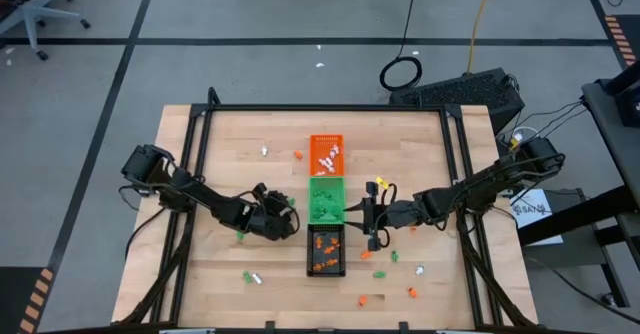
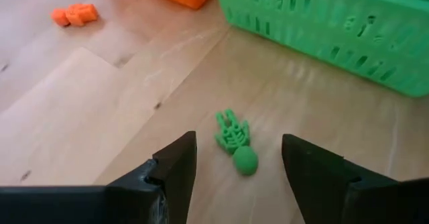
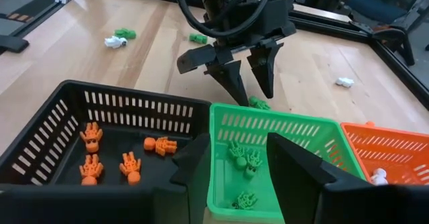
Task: Sort Halloween decoration
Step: Put the green skeleton toy into the green bin
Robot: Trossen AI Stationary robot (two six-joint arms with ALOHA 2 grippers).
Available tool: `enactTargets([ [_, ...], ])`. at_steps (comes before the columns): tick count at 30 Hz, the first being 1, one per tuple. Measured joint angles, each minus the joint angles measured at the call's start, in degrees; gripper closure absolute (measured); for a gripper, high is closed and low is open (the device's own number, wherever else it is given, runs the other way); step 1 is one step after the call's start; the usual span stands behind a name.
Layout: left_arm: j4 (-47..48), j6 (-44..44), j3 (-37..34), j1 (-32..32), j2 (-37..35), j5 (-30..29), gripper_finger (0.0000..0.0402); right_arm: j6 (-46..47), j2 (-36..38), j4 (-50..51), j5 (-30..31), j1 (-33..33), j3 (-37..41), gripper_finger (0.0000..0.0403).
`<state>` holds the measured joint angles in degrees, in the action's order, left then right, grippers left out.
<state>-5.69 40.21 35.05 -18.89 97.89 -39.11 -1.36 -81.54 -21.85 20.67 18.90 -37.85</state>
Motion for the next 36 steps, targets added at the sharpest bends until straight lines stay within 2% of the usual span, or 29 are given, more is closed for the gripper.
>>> enactTargets([
  [6,0.2,-0.2,0.0,0.2,0.0,0.0,0.0185,-0.3,0.0,-0.1,0.0,0.0,0.0,0.0273],
  [10,0.1,-0.2,0.0,0.2,0.9,0.0,0.02,-0.4,0.0,-0.1,0.0,0.0,0.0,0.0273],
  [29,-2.0,-2.1,0.1,0.0,3.5,1.6,0.0344,-0.2,0.0,-0.2,0.1,0.0,0.0,0.0273],
  [36,-1.7,-4.6,0.0,0.1,2.7,0.6,0.0374,-1.0,0.0,-0.1,0.1,0.0,0.0,0.0273],
])
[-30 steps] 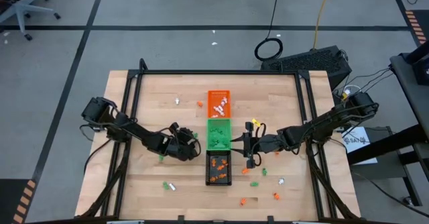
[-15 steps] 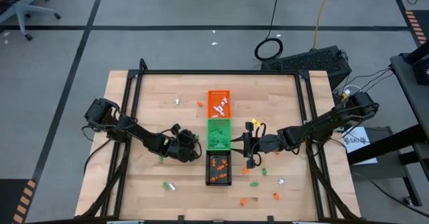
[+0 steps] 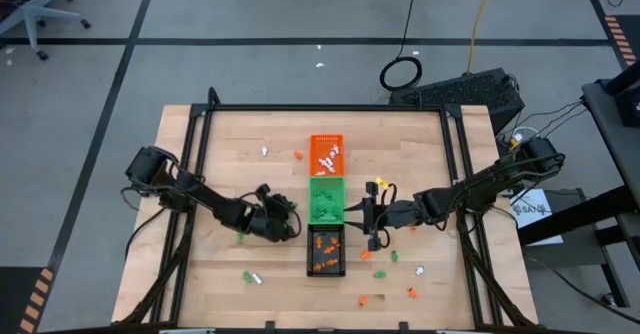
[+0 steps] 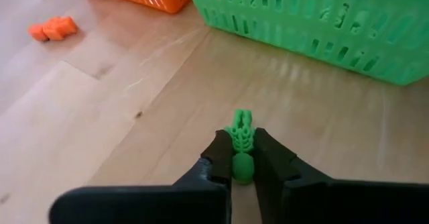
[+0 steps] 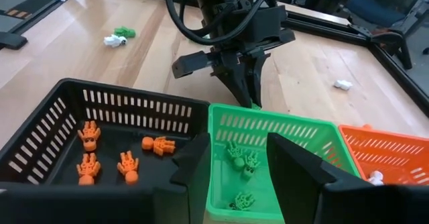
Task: Sort Halloween decoration
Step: Put the green skeleton toy into the green bin
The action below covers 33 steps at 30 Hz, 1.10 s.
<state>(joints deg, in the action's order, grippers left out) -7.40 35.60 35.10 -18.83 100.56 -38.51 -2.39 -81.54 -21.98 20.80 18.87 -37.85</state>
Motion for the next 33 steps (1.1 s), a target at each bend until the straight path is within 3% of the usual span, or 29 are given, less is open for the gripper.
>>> enactTargets([
  [15,1.3,-21.0,-0.2,0.5,-19.2,7.4,0.0379,-13.3,0.0,0.7,-1.4,-2.5,0.0,0.0273],
  [24,1.1,-33.0,-0.1,1.0,-25.3,7.4,0.0379,-8.6,0.0,1.7,-2.2,-7.0,0.0,0.0273],
  [33,-0.4,-42.4,-0.1,2.3,-25.7,7.1,0.0379,0.2,0.0,1.9,-4.6,-8.5,0.0,0.0273],
])
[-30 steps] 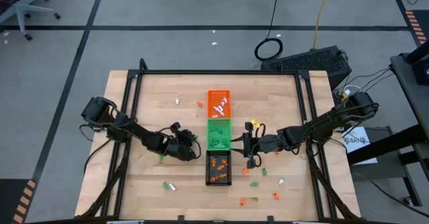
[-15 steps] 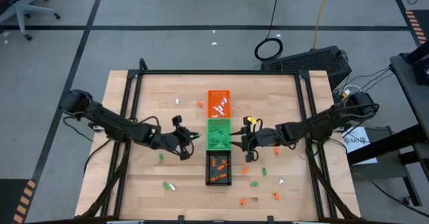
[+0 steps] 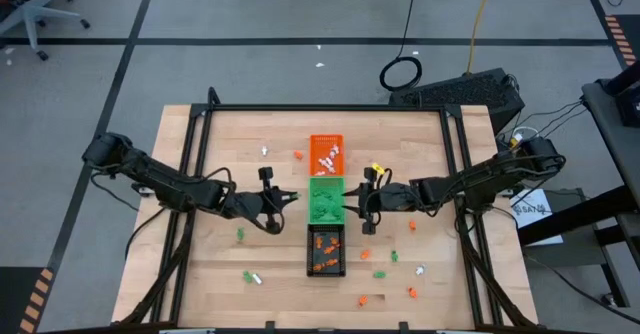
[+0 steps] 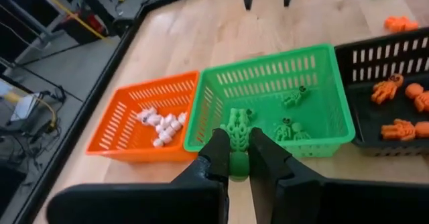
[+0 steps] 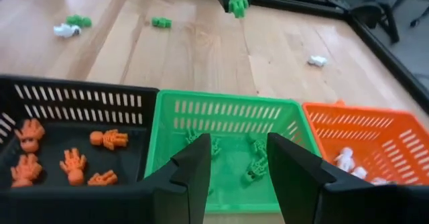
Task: Sort Halloween decoration
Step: Put the green skeleton toy into the green bin
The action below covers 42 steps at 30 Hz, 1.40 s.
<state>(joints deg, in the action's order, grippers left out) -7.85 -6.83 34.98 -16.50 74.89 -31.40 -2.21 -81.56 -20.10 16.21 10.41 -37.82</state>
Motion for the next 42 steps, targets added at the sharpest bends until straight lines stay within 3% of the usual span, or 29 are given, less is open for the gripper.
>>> enactTargets([
  [10,-7.7,-6.6,0.1,0.0,0.0,3.8,0.0379,12.5,0.0,0.2,-0.1,1.8,0.0,0.0273],
  [19,-7.8,-0.7,0.9,0.0,-0.1,5.2,0.0379,13.9,0.0,-0.8,0.0,5.6,0.0,0.0273],
  [26,-8.4,6.6,1.7,0.0,-0.1,7.5,0.0379,10.5,0.0,-3.3,-0.1,6.6,0.0,0.0273],
  [30,-8.4,10.6,1.7,0.0,0.0,7.6,0.0379,5.9,0.0,-7.7,-3.0,6.6,0.0,0.0273],
  [42,-9.8,11.0,1.6,0.7,0.0,7.6,0.0379,-1.8,0.0,-11.8,-4.4,6.6,0.0,0.0273],
])
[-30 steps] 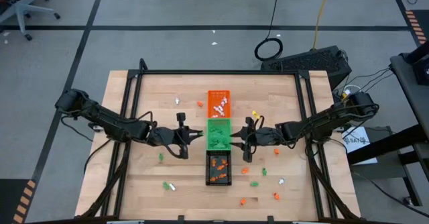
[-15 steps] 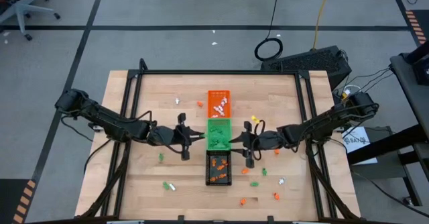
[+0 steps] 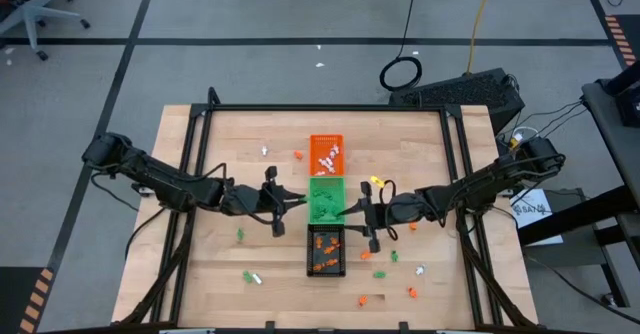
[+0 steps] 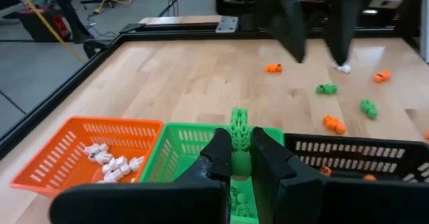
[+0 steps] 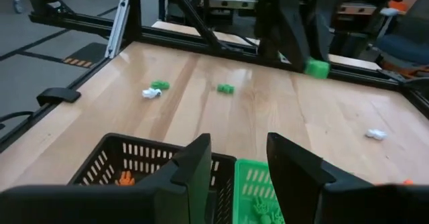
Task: Sort Halloween decoration
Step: Put the green skeleton toy into the green bin
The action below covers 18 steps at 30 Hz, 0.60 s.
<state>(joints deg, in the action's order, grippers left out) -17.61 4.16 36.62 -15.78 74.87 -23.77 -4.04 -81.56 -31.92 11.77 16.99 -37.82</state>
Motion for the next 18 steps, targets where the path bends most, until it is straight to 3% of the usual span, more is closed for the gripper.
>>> enactTargets([
  [5,0.4,-0.3,0.5,0.5,0.0,0.0,0.0379,0.2,0.0,0.6,0.0,0.0,0.0,0.0273],
  [13,1.3,-7.6,5.5,0.8,0.0,0.0,0.0379,-0.1,0.0,0.8,0.0,0.0,0.0,0.0273],
  [18,6.5,-8.0,9.3,2.5,0.0,0.0,0.0379,0.1,0.0,2.1,0.1,0.0,0.0,0.0273],
])
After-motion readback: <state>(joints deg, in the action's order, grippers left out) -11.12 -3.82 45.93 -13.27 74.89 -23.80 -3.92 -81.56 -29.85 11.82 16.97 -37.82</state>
